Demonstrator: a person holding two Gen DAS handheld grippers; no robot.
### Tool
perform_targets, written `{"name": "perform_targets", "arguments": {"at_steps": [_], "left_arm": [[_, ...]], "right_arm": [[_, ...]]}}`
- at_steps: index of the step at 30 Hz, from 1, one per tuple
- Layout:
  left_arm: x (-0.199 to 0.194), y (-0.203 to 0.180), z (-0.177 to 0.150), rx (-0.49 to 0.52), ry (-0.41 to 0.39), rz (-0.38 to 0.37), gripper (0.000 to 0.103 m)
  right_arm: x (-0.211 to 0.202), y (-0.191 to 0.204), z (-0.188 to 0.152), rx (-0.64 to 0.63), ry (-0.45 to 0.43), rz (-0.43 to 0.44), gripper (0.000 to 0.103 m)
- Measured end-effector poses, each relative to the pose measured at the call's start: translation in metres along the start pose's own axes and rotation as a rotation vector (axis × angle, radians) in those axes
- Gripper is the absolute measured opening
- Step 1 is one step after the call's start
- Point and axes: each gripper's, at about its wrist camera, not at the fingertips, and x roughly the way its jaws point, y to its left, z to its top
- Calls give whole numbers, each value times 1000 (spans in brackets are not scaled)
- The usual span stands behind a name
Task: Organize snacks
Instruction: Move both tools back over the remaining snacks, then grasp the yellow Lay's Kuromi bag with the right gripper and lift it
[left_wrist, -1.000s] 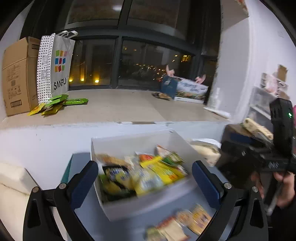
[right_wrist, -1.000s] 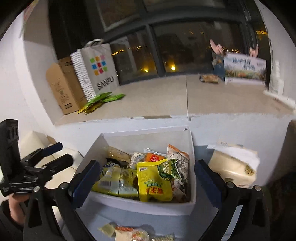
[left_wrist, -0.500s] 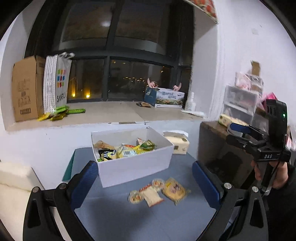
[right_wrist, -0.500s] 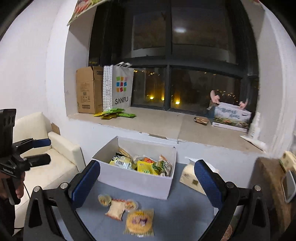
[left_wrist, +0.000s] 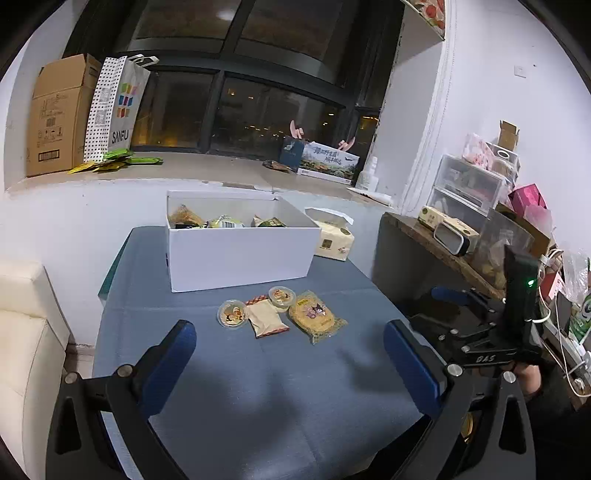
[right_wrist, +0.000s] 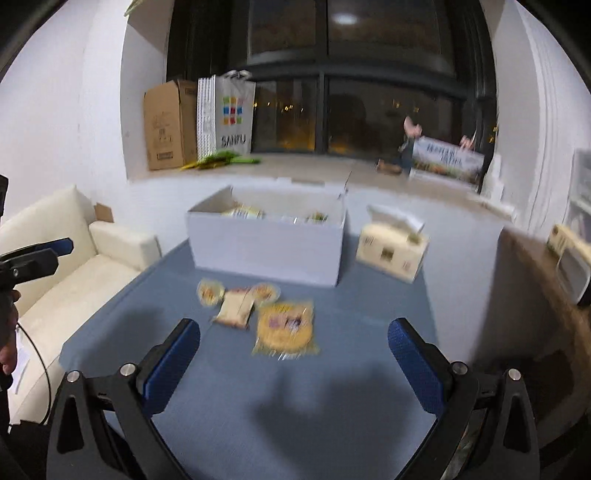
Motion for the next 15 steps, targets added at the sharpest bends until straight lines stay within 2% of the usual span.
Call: {"name": "perform_targets", "arguments": {"at_steps": [2,9,15], "left_arm": [[0,-2,1,13,-5,21,103],[2,-2,-2,8,2,21,103],[8,-1,-6,8,22,29,103]], "right_arm": [[5,0,-5,2,16,6,103],[26,3,-9,16,77,36,103],[63,8,-1,-2,151,72,103]]}}
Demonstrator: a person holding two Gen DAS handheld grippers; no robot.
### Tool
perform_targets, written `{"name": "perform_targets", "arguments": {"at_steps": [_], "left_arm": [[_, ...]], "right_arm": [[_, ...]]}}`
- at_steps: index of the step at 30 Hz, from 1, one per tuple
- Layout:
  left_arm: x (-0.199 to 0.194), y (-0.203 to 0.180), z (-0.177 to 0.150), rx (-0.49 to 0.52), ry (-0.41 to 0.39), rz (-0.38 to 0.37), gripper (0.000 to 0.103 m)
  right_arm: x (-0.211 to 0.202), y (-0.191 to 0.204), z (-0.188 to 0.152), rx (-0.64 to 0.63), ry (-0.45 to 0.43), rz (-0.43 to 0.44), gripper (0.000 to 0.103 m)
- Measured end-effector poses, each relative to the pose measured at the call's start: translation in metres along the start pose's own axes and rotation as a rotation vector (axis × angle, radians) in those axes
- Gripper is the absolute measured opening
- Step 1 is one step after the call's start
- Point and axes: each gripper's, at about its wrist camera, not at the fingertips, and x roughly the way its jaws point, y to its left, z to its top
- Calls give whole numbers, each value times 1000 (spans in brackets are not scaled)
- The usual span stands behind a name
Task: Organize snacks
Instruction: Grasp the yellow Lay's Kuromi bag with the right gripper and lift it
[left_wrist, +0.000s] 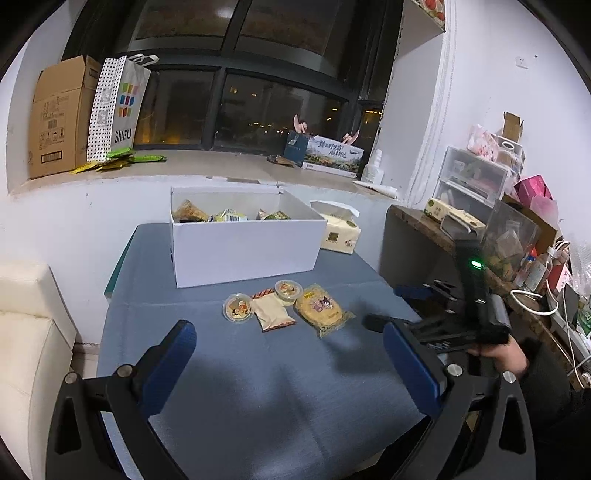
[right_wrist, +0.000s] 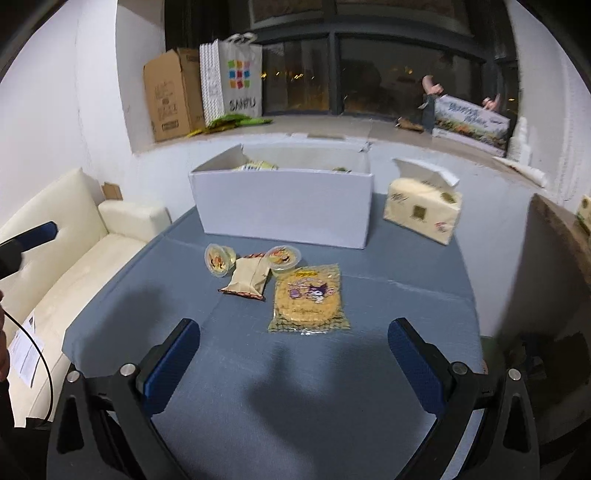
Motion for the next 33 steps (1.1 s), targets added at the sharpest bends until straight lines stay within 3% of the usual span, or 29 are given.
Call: {"name": "perform_targets", "arguments": {"at_steps": [8,17,22,24,26,33], "left_arm": [[7,2,-6,13,31,20,103],[24,11,-16,-9,82,29,103],[32,16,-20,-30,106,27,103],[35,17,-20,-36,110,23,103],[39,17,-20,-33,116,24,103],[67,22,-14,-27,152,25,103]], "right_arm": [[90,-11,24,1,132,57,103],[149,-17,25,-24,259,48,103],[151,-18,18,-31,252,43,101],[148,-19,18,-60,241,-25,79],[144,-25,17,-29,246,15,78],[119,-28,7,-12,195,39,78]]}}
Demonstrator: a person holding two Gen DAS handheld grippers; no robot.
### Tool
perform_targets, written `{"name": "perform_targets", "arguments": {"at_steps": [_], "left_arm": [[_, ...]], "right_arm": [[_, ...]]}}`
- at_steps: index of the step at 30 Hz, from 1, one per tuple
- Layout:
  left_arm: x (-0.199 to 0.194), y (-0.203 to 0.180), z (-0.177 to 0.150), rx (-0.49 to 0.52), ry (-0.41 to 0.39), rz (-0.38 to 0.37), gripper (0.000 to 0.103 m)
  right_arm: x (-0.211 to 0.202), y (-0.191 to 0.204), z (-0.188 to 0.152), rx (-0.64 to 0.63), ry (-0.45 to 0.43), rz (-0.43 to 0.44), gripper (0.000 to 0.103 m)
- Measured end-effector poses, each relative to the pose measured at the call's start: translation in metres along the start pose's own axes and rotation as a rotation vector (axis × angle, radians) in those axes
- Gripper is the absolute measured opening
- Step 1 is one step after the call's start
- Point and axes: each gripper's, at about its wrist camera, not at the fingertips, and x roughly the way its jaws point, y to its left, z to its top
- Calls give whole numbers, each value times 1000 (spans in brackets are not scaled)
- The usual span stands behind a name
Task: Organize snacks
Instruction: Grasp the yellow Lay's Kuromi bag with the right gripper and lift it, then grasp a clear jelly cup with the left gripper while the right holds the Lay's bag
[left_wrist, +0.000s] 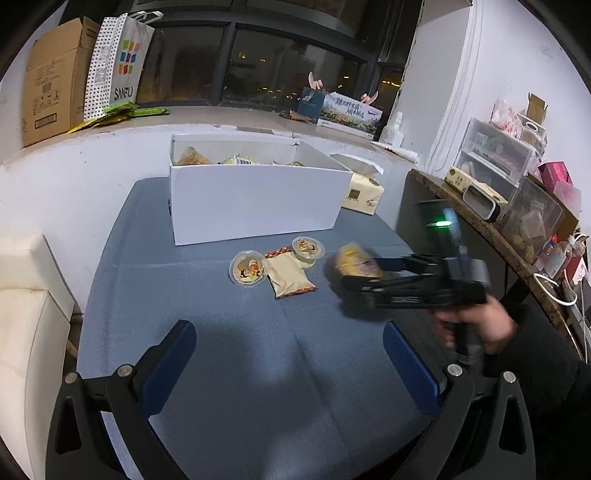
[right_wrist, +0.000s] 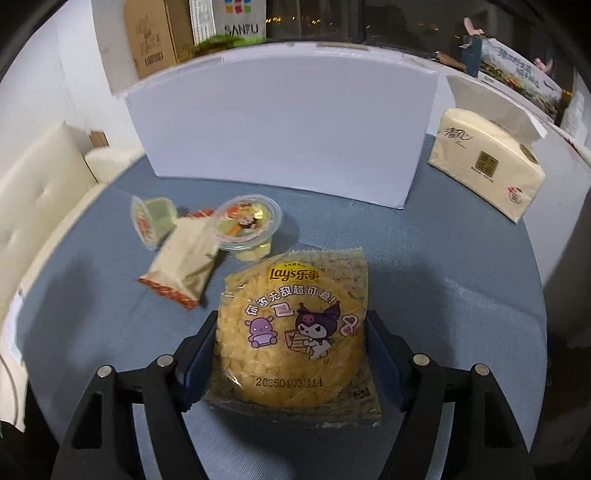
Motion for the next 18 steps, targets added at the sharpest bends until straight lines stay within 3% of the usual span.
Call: {"name": "perform_targets", "arguments": {"at_steps": [11,18], "left_arm": [[104,30,38,-27,113,27,103],[160,45,54,10,178,10,100]], "right_arm": [[-102,-1,-31,164,-218,124,78],[-126,13,-50,181,-250,127,78]]}}
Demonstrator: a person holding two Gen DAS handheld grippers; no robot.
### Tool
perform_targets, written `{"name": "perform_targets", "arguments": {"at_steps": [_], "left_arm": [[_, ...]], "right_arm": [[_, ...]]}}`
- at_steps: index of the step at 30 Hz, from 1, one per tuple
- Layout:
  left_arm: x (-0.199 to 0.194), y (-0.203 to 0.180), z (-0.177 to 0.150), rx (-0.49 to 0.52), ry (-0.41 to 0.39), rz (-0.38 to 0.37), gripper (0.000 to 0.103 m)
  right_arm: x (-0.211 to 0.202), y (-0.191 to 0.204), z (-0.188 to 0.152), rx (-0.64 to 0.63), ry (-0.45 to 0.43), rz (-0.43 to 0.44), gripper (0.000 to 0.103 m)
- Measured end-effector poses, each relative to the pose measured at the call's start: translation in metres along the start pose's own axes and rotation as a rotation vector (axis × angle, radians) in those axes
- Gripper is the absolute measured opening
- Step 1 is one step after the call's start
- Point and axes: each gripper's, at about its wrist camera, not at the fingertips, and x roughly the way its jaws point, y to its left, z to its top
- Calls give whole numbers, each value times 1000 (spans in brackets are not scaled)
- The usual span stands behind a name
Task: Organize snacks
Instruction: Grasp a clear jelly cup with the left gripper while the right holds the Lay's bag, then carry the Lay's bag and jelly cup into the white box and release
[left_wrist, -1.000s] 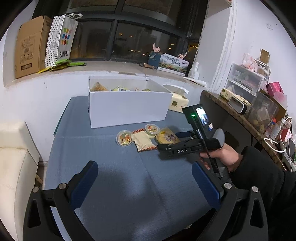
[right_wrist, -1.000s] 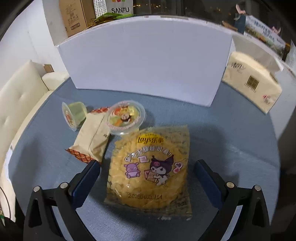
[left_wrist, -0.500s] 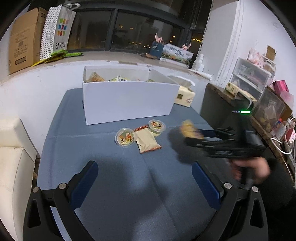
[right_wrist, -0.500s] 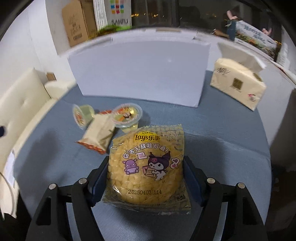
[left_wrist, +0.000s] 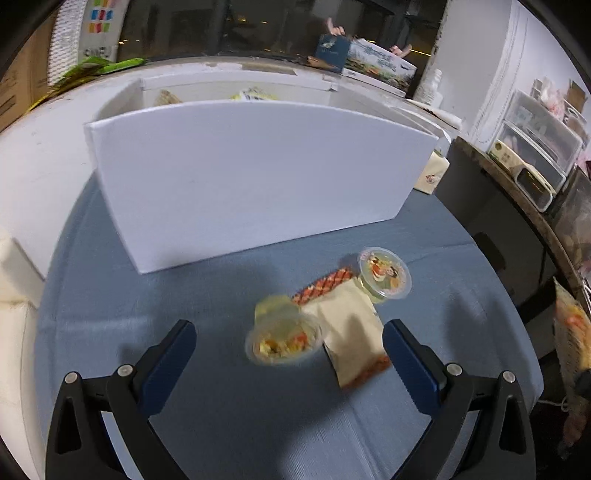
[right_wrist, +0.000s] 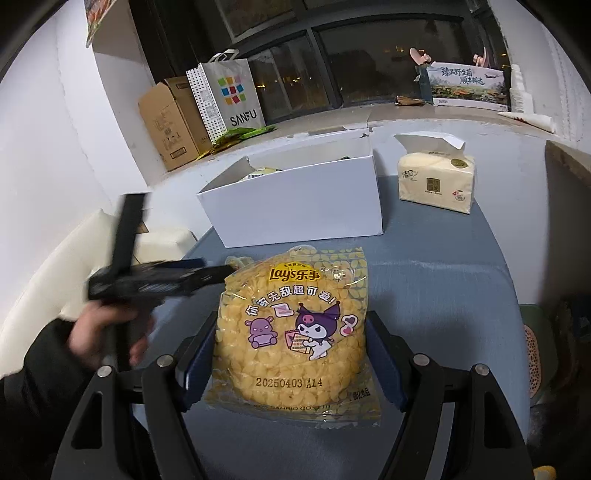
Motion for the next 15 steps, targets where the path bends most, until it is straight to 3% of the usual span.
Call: {"name": "perform_targets", "arguments": {"at_steps": [1,3,4,5,6,9,15], "left_arm": [[3,1,1,3,5,-13,96],[14,4,3,18,40,-22,69],[18,5,3,27,47,-40,67],[18,6,3,24,38,-69,51],[17,8,3,16,35,-88,49],[8,7,1,32,12,-56,49],[-52,-7,-5,77,-116,-83,49]], "right_arm": [[-2,1,-2,3,-2,2,78],[-4,-1,-4,6,-4,10,78],[-4,-1,-4,7,-3,7,78],[-5,-2,-5,6,-2,9,78],[-4,-2,-5,8,-1,15,78],[-3,1,-6,-2,4,18,78],[0,3,-6,-5,9,23,78]]}}
